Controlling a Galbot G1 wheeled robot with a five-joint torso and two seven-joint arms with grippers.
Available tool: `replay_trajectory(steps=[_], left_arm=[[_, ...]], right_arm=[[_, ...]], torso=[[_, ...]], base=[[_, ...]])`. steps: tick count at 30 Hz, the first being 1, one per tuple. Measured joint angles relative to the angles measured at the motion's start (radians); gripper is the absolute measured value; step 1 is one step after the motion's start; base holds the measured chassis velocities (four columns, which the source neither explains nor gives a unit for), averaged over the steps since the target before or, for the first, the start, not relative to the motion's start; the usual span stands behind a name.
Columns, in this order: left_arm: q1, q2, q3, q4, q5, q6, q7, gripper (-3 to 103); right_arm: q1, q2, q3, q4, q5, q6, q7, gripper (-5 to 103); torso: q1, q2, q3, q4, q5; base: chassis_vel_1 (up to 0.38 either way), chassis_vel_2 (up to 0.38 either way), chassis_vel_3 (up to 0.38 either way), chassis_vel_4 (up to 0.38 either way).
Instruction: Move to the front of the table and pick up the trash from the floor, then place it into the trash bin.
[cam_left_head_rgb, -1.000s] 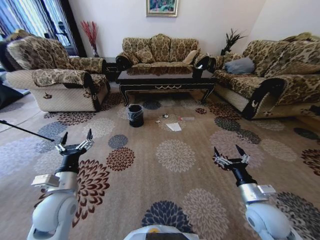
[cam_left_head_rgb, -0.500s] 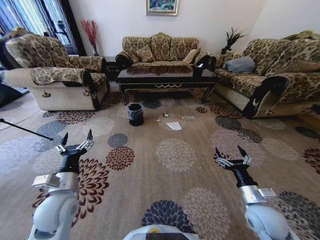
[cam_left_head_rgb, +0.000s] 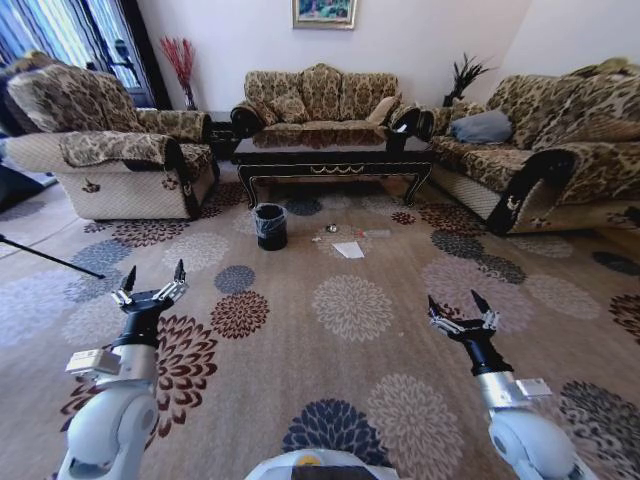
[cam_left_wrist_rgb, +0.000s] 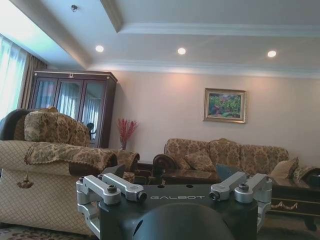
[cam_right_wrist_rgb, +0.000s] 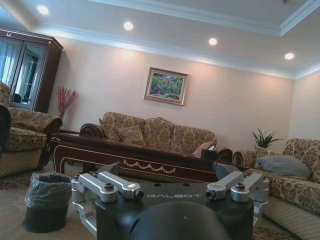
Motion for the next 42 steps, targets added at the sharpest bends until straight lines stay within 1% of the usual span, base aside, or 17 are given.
replay_trajectory(steps=[9,24,29,32,33,35,37,39,41,42], left_arm=[[-0.002,0.022,-0.03,-0.055,-0.045,0.01,-0.015,100],[0.001,0.025,-0.025,-0.046,-0.041,0.011,-0.016,100],[0.005,0.015,-0.006,-0.019,-0.025,0.01,-0.016,100],[0.011,0.008,0.013,0.01,-0.003,0.013,-0.017,100],[0.011,0.008,0.013,0.01,-0.003,0.013,-0.017,100],[0.014,0.004,0.027,0.04,0.015,0.016,-0.025,100],[0.019,-0.006,0.055,0.098,0.037,0.0,-0.036,100],[0.02,-0.009,0.061,0.112,0.043,-0.01,-0.036,100],[0.022,-0.02,0.07,0.154,0.073,-0.041,-0.036,100],[0.022,-0.02,0.07,0.154,0.073,-0.041,-0.036,100]], right_arm=[[0.001,0.0,0.0,-0.01,-0.01,0.013,-0.007,100],[-0.006,0.003,0.003,-0.018,-0.017,0.04,-0.033,100],[-0.006,0.007,0.003,-0.021,-0.027,0.047,-0.037,100],[0.0,0.009,0.003,-0.027,-0.043,0.048,-0.035,100],[0.0,0.009,0.003,-0.027,-0.043,0.048,-0.035,100],[0.004,0.009,0.003,-0.031,-0.045,0.048,-0.031,100],[0.01,0.011,0.001,-0.038,-0.046,0.051,-0.029,100],[0.012,0.011,0.0,-0.04,-0.046,0.052,-0.029,100],[0.017,0.012,-0.002,-0.046,-0.044,0.056,-0.029,100],[0.017,0.012,-0.002,-0.046,-0.044,0.056,-0.029,100]], torso=[[-0.005,-0.03,-0.024,0.0,0.0001],[-0.014,-0.074,-0.059,0.0,0.0],[-0.018,-0.09,-0.072,0.0,0.0],[-0.019,-0.102,-0.083,0.0,0.0001],[-0.019,-0.102,-0.083,0.0,0.0001],[-0.019,-0.109,-0.089,0.0,0.0001],[-0.021,-0.117,-0.096,0.0,-0.0001],[-0.021,-0.118,-0.097,-0.0001,-0.0001],[-0.021,-0.121,-0.099,0.0,0.0],[-0.021,-0.121,-0.099,0.0,0.0]], base=[[0.0,0.0,0.0,0.0],[0.0,0.0,0.0,0.0],[0.0,0.0,0.0,0.0],[0.0,0.0,0.0,0.0],[0.0,0.0,0.0,0.0],[0.0,0.0,0.0,0.0],[0.0,0.0,0.0,0.0],[0.0,0.0,0.0,0.0],[0.0,0.0,0.0,0.0],[0.0,0.0,0.0,0.0]])
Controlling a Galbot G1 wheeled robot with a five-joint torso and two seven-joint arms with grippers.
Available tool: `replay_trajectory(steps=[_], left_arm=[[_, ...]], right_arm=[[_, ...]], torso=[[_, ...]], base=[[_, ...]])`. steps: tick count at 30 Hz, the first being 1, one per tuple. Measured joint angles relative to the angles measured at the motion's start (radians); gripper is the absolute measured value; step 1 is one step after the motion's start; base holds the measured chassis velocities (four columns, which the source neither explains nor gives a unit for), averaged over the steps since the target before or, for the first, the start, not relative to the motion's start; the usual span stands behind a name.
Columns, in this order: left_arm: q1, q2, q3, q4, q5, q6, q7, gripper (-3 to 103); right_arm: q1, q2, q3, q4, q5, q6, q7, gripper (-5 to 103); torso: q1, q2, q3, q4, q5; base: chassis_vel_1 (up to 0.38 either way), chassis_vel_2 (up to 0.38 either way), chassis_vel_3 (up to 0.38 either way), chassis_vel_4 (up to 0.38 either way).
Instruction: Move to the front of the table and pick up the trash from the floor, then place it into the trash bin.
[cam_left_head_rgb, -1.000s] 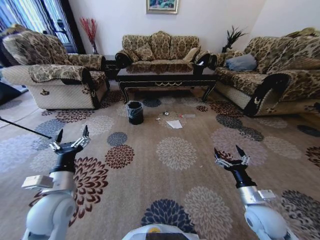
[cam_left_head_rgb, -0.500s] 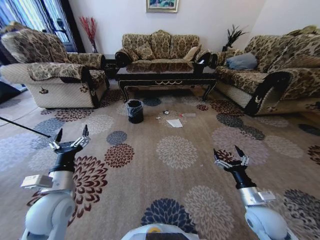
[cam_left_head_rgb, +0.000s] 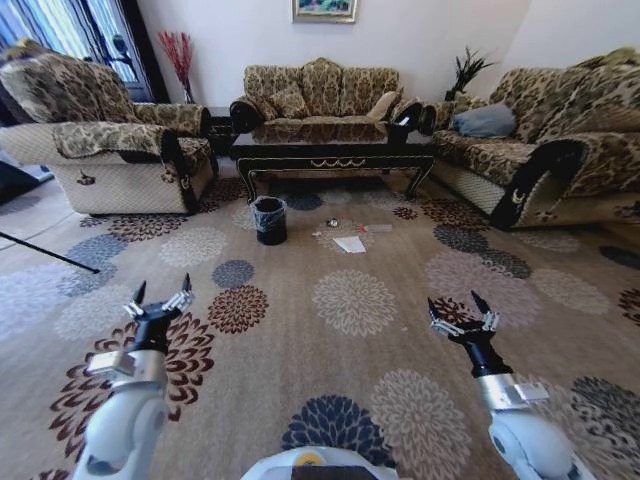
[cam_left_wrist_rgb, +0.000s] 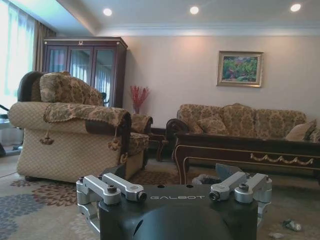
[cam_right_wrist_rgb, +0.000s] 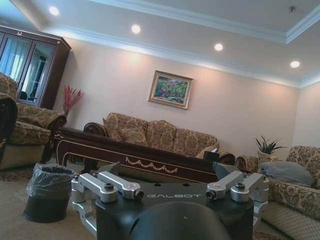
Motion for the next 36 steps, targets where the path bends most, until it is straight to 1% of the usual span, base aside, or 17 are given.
replay_trajectory(steps=[2,12,19,24,27,30,32,35,36], left_arm=[[0.0,-0.007,0.002,0.031,0.021,-0.019,0.002,100],[-0.001,-0.011,-0.002,0.055,0.042,-0.021,0.0,100],[0.009,-0.022,-0.013,0.027,0.047,0.01,-0.003,100],[0.001,-0.025,-0.004,0.01,0.057,0.038,-0.045,100],[-0.003,-0.009,0.005,-0.01,0.056,0.06,-0.066,100],[-0.005,0.009,0.005,-0.029,0.057,0.069,-0.078,100],[-0.005,0.026,0.001,-0.041,0.056,0.071,-0.085,100],[-0.005,0.035,-0.001,-0.045,0.053,0.071,-0.088,100],[0.0,0.063,-0.006,-0.056,0.045,0.071,-0.094,100]], right_arm=[[0.008,0.002,-0.005,-0.009,0.004,0.006,-0.001,100],[0.044,0.008,-0.033,-0.046,0.008,-0.009,0.011,100],[0.065,0.006,-0.062,-0.077,0.008,-0.01,0.011,100],[0.074,0.016,-0.067,-0.103,0.008,-0.006,0.011,100],[0.053,0.018,-0.057,-0.109,0.017,0.0,0.014,100],[0.041,0.023,-0.044,-0.114,0.018,0.001,0.015,100],[0.032,0.031,-0.035,-0.116,0.018,0.002,0.018,100],[0.026,0.035,-0.031,-0.116,0.018,0.001,0.022,100],[0.009,0.039,-0.022,-0.115,0.017,-0.002,0.026,100]], torso=[[0.0,0.0,0.0,0.0,0.0001],[0.0,0.002,0.001,0.0,0.0001],[0.0,0.004,0.003,0.0,0.0001],[0.001,0.005,0.004,0.0,0.0002],[0.001,0.006,0.005,-0.0001,-0.0001],[0.001,0.007,0.005,-0.0001,0.0002],[0.001,0.007,0.005,-0.0001,0.0001],[0.001,0.007,0.005,-0.0001,-0.0001],[0.001,0.007,0.005,-0.0002,-0.0001]], base=[[0.0,0.0,0.0,0.0],[0.0,0.0,0.0,0.0],[0.0,0.0,0.0,0.0],[-0.097,0.089,0.102,-0.079],[-0.198,0.169,0.187,-0.171],[-0.21,0.206,0.218,-0.211],[-0.245,0.25,0.232,-0.241],[-0.256,0.261,0.251,-0.264],[-0.286,0.298,0.292,-0.287]])
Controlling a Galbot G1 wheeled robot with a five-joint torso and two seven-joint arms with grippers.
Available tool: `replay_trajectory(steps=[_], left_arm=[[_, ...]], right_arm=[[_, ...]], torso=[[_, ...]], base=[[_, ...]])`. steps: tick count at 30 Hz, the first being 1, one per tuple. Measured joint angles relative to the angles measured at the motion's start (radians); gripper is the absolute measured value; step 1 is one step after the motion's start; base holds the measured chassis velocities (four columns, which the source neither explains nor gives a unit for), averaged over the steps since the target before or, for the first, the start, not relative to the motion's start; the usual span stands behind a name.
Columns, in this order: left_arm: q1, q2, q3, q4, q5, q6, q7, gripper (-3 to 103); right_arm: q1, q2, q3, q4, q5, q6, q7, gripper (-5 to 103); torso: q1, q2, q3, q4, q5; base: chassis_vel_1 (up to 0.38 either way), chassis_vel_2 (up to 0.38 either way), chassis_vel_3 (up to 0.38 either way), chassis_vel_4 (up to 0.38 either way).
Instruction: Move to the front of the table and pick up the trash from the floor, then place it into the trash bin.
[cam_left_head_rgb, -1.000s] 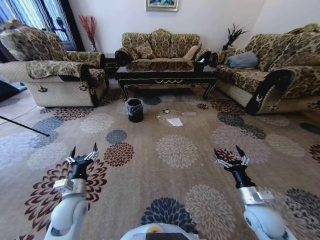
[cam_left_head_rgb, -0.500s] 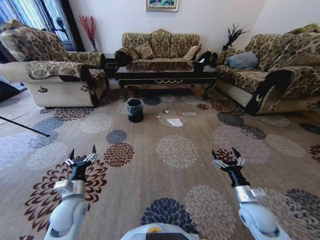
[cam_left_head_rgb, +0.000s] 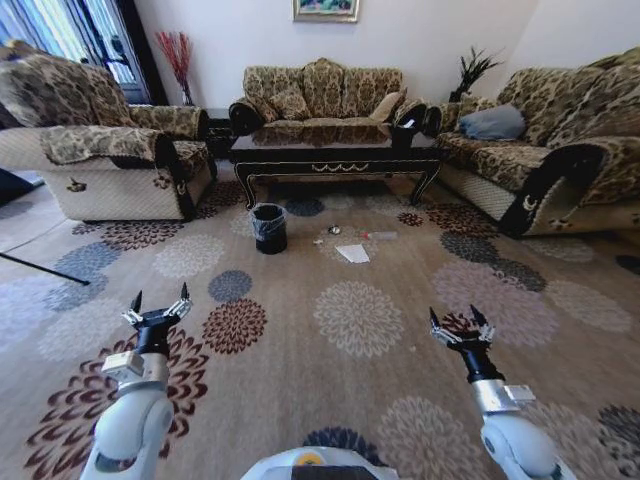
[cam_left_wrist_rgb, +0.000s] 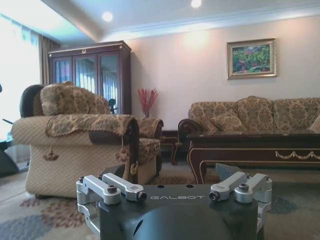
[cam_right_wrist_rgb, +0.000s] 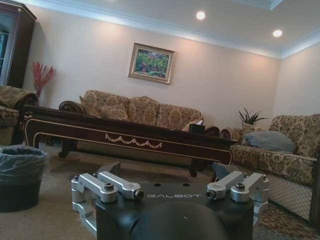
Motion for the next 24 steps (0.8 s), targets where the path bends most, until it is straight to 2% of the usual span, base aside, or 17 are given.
replay_trajectory(steps=[1,3,9,11,14,24], left_arm=[[0.003,0.029,-0.002,0.0,-0.014,-0.007,-0.001,100],[-0.003,0.026,-0.003,0.006,-0.012,-0.008,-0.001,100],[-0.006,-0.045,0.012,-0.007,-0.001,0.01,0.018,100],[-0.004,-0.085,0.02,0.013,0.034,-0.006,0.048,100],[-0.004,-0.103,0.02,0.041,0.036,-0.012,0.058,100],[-0.023,-0.076,0.016,0.084,0.008,-0.005,0.063,100]], right_arm=[[0.004,0.0,0.002,-0.012,-0.014,0.012,-0.005,100],[0.012,0.001,-0.003,-0.013,-0.01,0.018,-0.006,100],[0.049,-0.016,-0.024,0.009,0.022,0.023,-0.002,100],[0.089,-0.017,-0.034,0.008,0.038,0.021,0.006,100],[0.107,-0.008,-0.05,-0.007,0.045,0.018,0.014,100],[0.145,0.033,-0.102,-0.051,0.02,0.018,0.015,100]], torso=[[0.0,0.0,0.001,0.0001,0.0004],[0.0,0.0,0.001,0.0001,0.0004],[0.0,0.001,0.001,0.0004,0.0002],[0.0,0.001,0.001,0.0004,0.0002],[0.0,0.001,0.001,0.0004,-0.0001],[0.0,0.001,0.001,0.0001,0.0001]], base=[[-0.256,0.281,0.276,-0.266],[-0.256,0.274,0.266,-0.266],[-0.244,0.254,0.251,-0.241],[-0.267,0.248,0.255,-0.236],[-0.272,0.248,0.258,-0.237],[-0.238,0.242,0.232,-0.244]])
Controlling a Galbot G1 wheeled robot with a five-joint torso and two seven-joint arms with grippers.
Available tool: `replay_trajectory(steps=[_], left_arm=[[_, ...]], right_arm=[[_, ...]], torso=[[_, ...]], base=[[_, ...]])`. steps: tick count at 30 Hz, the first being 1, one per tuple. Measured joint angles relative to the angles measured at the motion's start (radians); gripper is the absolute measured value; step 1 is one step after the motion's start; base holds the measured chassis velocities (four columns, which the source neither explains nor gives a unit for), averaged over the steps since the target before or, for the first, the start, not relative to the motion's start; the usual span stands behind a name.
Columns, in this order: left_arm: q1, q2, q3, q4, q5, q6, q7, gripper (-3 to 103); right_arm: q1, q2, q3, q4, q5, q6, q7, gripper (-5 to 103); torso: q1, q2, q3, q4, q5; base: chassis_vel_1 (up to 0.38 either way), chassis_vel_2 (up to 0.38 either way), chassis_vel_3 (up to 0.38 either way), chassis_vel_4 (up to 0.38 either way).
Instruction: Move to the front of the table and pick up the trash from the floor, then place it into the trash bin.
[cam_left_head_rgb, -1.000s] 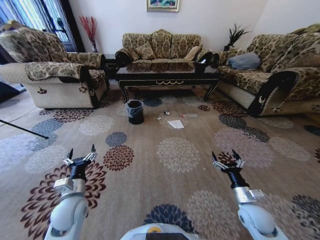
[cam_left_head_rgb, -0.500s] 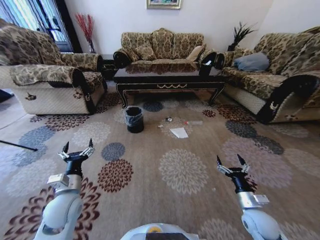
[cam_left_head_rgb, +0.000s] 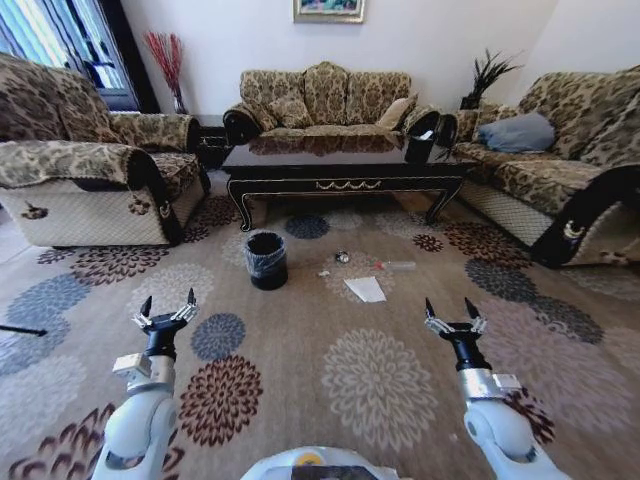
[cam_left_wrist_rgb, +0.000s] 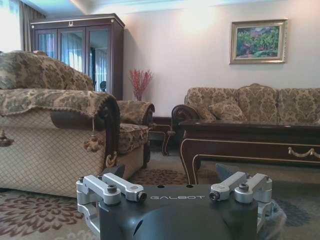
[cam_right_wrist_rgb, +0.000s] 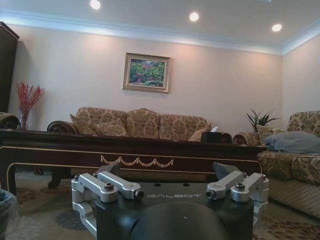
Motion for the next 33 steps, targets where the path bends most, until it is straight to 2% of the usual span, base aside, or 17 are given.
replay_trajectory(steps=[12,33], left_arm=[[0.0,0.014,0.001,0.007,-0.008,-0.001,0.001,100],[0.061,-0.01,-0.016,-0.096,0.001,-0.011,0.011,100]], right_arm=[[0.0,-0.009,0.001,-0.018,-0.007,-0.001,0.0,100],[-0.003,-0.01,0.021,-0.007,-0.004,0.022,-0.006,100]], torso=[[0.0,0.0,0.0,-0.0001,-0.0003],[0.0,0.001,0.0,0.0,0.0001]], base=[[-0.268,0.265,0.266,-0.268],[-0.25,0.248,0.259,-0.256]])
